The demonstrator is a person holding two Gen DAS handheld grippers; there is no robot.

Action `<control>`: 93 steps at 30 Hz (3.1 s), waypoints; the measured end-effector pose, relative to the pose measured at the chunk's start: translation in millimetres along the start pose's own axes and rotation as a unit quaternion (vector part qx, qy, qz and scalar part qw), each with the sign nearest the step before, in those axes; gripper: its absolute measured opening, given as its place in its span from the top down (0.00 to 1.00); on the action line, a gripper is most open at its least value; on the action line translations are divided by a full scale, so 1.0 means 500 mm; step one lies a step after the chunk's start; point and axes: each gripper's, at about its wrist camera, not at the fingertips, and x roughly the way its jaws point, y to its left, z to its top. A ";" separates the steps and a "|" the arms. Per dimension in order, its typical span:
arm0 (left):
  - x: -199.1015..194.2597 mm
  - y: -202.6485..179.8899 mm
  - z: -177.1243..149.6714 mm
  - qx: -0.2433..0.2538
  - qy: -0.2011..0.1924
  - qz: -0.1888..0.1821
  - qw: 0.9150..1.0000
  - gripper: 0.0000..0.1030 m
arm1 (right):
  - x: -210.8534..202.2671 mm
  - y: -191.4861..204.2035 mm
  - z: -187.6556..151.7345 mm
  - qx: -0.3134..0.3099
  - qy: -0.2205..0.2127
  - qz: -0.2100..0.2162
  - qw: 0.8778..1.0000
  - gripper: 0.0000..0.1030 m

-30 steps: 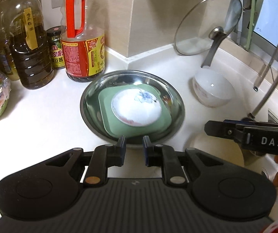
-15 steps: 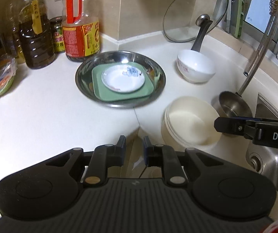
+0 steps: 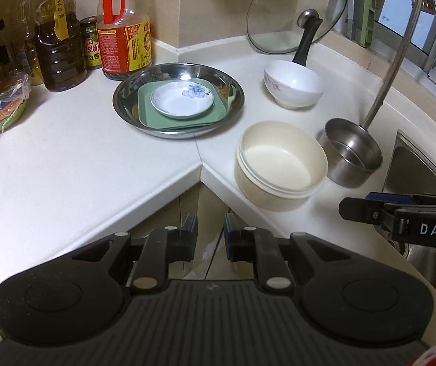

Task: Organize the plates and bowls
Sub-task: 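Move the right tool to the stack of cream bowls, then close the right tool on the rim of the cream bowl stack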

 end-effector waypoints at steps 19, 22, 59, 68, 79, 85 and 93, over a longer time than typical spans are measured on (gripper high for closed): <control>0.017 -0.060 -0.026 -0.002 0.012 0.007 1.000 0.85 | -0.019 -0.065 -0.031 0.003 0.018 -0.039 0.999 0.36; 0.021 -0.068 -0.029 -0.003 0.015 0.006 1.000 0.85 | -0.023 -0.073 -0.035 0.004 0.019 -0.043 0.999 0.36; 0.126 -0.040 0.100 0.038 0.015 -0.074 0.996 0.85 | 0.059 -0.054 0.032 0.068 -0.004 -0.051 0.996 0.38; 0.175 -0.029 0.137 0.044 0.028 -0.087 0.995 0.85 | 0.108 -0.036 0.057 0.073 -0.007 -0.062 0.995 0.48; 0.226 -0.020 0.153 0.052 0.049 -0.095 0.993 0.85 | 0.150 -0.031 0.069 0.086 0.002 -0.077 0.993 0.59; 0.239 -0.023 0.156 0.061 0.053 -0.100 0.992 0.85 | 0.155 -0.033 0.071 0.092 0.006 -0.083 0.992 0.67; 0.256 -0.025 0.151 0.064 0.061 -0.101 0.991 0.85 | 0.162 -0.030 0.073 0.089 0.007 -0.092 0.992 0.77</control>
